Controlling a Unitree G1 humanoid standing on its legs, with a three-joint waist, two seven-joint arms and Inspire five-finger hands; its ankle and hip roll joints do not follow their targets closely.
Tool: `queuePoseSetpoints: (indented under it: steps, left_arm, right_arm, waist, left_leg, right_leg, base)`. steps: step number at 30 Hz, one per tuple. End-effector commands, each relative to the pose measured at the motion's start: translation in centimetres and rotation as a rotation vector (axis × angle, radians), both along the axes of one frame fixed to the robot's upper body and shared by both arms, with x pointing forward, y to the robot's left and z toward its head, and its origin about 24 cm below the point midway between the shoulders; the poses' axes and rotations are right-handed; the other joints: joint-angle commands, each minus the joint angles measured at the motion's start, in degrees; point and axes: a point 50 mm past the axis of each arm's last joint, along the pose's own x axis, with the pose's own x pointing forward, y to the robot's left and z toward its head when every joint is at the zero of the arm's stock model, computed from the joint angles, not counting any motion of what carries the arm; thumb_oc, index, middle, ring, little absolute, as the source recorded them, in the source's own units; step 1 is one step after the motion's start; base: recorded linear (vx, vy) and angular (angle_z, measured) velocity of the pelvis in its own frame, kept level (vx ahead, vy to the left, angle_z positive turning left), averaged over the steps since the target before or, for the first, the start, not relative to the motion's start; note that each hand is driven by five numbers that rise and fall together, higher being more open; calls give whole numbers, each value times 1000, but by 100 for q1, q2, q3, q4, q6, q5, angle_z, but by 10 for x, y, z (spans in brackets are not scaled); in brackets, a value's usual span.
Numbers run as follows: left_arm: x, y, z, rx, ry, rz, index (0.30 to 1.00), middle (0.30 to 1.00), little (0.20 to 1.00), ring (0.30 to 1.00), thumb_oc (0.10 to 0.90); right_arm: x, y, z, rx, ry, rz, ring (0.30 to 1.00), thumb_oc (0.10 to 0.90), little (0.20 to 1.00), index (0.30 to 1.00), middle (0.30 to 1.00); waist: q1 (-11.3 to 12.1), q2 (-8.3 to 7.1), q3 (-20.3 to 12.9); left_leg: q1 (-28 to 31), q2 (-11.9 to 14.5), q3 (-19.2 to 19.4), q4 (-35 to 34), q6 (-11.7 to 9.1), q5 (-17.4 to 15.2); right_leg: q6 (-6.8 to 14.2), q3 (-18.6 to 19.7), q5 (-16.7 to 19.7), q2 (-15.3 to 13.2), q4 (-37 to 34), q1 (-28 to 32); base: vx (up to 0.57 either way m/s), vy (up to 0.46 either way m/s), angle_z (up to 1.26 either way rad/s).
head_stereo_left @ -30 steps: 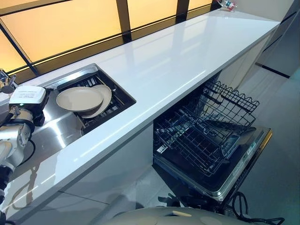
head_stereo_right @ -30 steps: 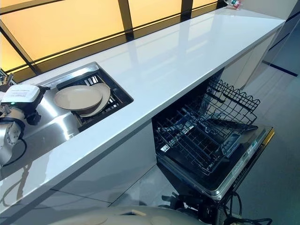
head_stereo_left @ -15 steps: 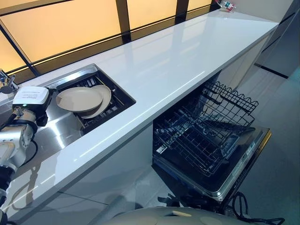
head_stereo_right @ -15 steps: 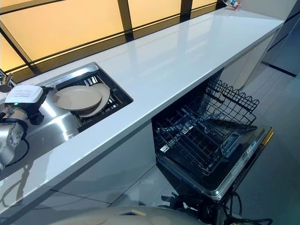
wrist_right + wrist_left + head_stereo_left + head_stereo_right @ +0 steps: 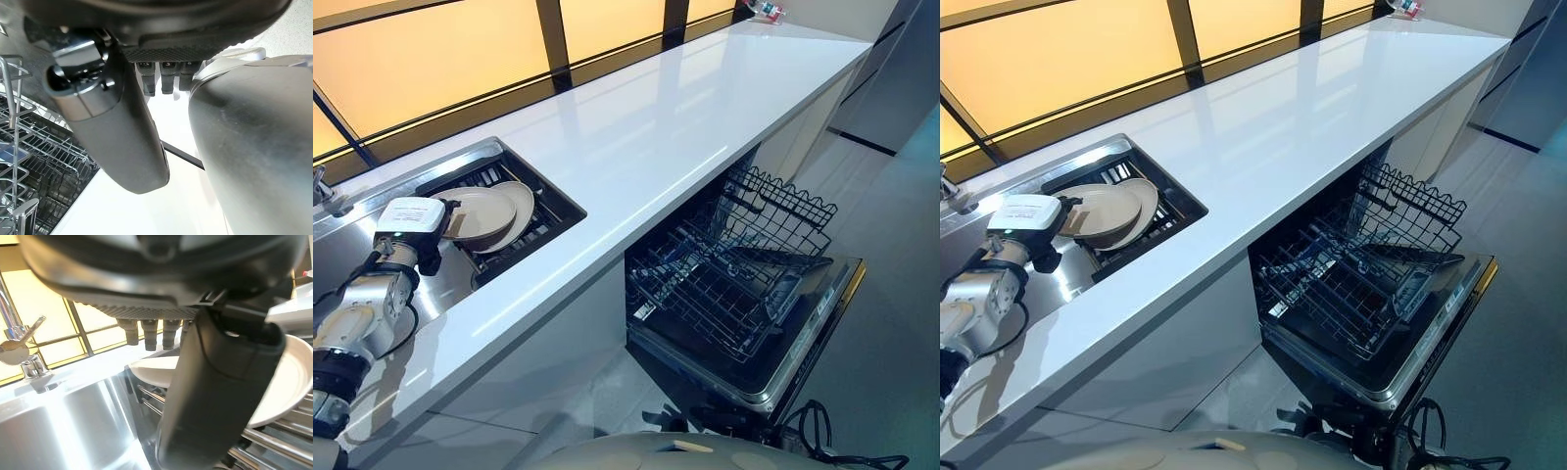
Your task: Pick up plates and place into dishwasher.
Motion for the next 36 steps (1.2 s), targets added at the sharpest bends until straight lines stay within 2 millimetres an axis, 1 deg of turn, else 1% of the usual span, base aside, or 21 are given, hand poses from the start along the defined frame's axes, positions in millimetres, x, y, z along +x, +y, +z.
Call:
queuePoseSetpoints:
  steps: [1, 4, 5, 6, 7, 9, 13, 17, 23, 24, 25, 28, 31, 36]
  left_arm:
    - [29, 2, 69, 118, -301, 1, 900, 900, 900, 900, 800]
    - [30, 1, 64, 128, -286, -3, 900, 900, 900, 900, 800]
    - [30, 1, 64, 129, -284, -2, 862, 862, 856, 862, 756]
    - [30, 1, 63, 134, -274, -4, 618, 618, 571, 618, 471]
    - [30, 1, 61, 134, -261, -11, 300, 300, 200, 300, 100]
    - [30, 0, 62, 155, -254, -14, 300, 300, 200, 300, 100]
    - [31, 1, 73, 226, -263, -21, 300, 300, 200, 300, 100]
    - [31, 3, 90, 311, -269, -21, 300, 300, 200, 300, 100]
    - [28, 9, 128, 412, -300, -2, 300, 300, 200, 300, 100]
    - [27, 10, 130, 414, -302, -1, 300, 300, 200, 300, 100]
    - [25, 12, 139, 426, -315, -1, 300, 300, 200, 300, 100]
    - [23, 12, 149, 431, -333, 1, 300, 300, 200, 300, 100]
    - [19, 12, 165, 408, -382, -4, 300, 300, 200, 300, 100]
    - [13, 13, 180, 309, -484, -14, 300, 300, 200, 300, 100]
  right_arm:
    - [-34, -12, -3, -31, 138, 22, 900, 800, 900, 900, 900]
    - [-34, -12, -3, -28, 138, 24, 900, 800, 900, 900, 900]
    - [-34, -12, -3, -28, 138, 23, 900, 800, 900, 900, 900]
    - [-34, -12, -3, -28, 138, 24, 900, 800, 900, 900, 900]
    - [-34, -12, -3, -30, 138, 25, 900, 800, 900, 900, 900]
    - [-32, -13, -3, -28, 136, 25, 900, 800, 900, 900, 900]
    - [-31, -13, -2, -28, 134, 30, 900, 800, 900, 900, 900]
    - [-30, -13, -2, -26, 133, 35, 900, 800, 900, 900, 900]
    - [-28, -12, -2, -19, 127, 38, 900, 800, 900, 900, 900]
    - [-28, -12, -2, -19, 127, 38, 900, 800, 900, 900, 900]
    - [-29, -13, -2, -20, 129, 36, 900, 800, 900, 900, 900]
    - [-30, -13, -2, -20, 130, 35, 900, 800, 900, 900, 900]
    - [-29, -14, -2, -20, 131, 29, 900, 800, 900, 900, 900]
    - [-28, -13, -2, -15, 124, 15, 900, 800, 900, 900, 900]
  waist:
    - [-153, 333, 196]
    - [-174, 319, 216]
    - [-174, 318, 217]
    - [-177, 314, 223]
    - [-181, 311, 226]
    - [-182, 307, 239]
    - [-187, 309, 262]
    - [-172, 325, 266]
    - [-122, 368, 229]
    - [-120, 369, 227]
    - [-95, 382, 206]
    - [-73, 391, 190]
    - [-21, 407, 148]
    - [27, 416, 98]
  left_leg:
    - [-194, -548, 168, 41, 392, -472]
    - [-185, -552, 183, 41, 408, -486]
    - [-185, -552, 184, 41, 409, -488]
    - [-185, -552, 191, 41, 412, -487]
    - [-189, -553, 191, 41, 418, -487]
    - [-187, -553, 194, 41, 428, -491]
    - [-179, -557, 203, 41, 449, -503]
    - [-173, -564, 193, 41, 444, -507]
    - [-173, -570, 125, 41, 420, -515]
    - [-172, -570, 121, 41, 418, -515]
    - [-172, -570, 97, 41, 409, -510]
    - [-168, -575, 54, 41, 401, -509]
    - [-166, -581, -20, 41, 387, -509]
    - [-167, -558, -85, 41, 379, -506]
  right_leg:
    - [278, -133, -907, 339, 561, 107]
    - [289, -115, -909, 340, 586, 87]
    - [290, -114, -909, 341, 586, 87]
    - [291, -104, -911, 341, 597, 78]
    - [292, -93, -914, 342, 610, 66]
    - [296, -74, -922, 342, 634, 53]
    - [298, -61, -938, 337, 679, 25]
    - [301, -72, -929, 339, 668, 30]
    - [296, -112, -947, 343, 652, 52]
    - [296, -114, -948, 344, 649, 55]
    - [292, -127, -949, 344, 636, 68]
    - [283, -138, -951, 353, 612, 95]
    - [268, -158, -960, 362, 584, 122]
    - [252, -170, -1030, 367, 648, 141]
  base:
    - [48, 18, 0]
    - [55, 14, 0]
    - [48, 7, -1]
    - [34, 6, -1]
    - [42, 6, -1]
    - [17, 1, -1]
    - [0, 0, 0]
    - [0, 0, 0]
    - [-13, -26, -6]
    - [-24, -31, -2]
    - [0, 0, 0]
    - [-18, -21, 1]
    - [-39, -35, 1]
    - [-32, -29, 4]
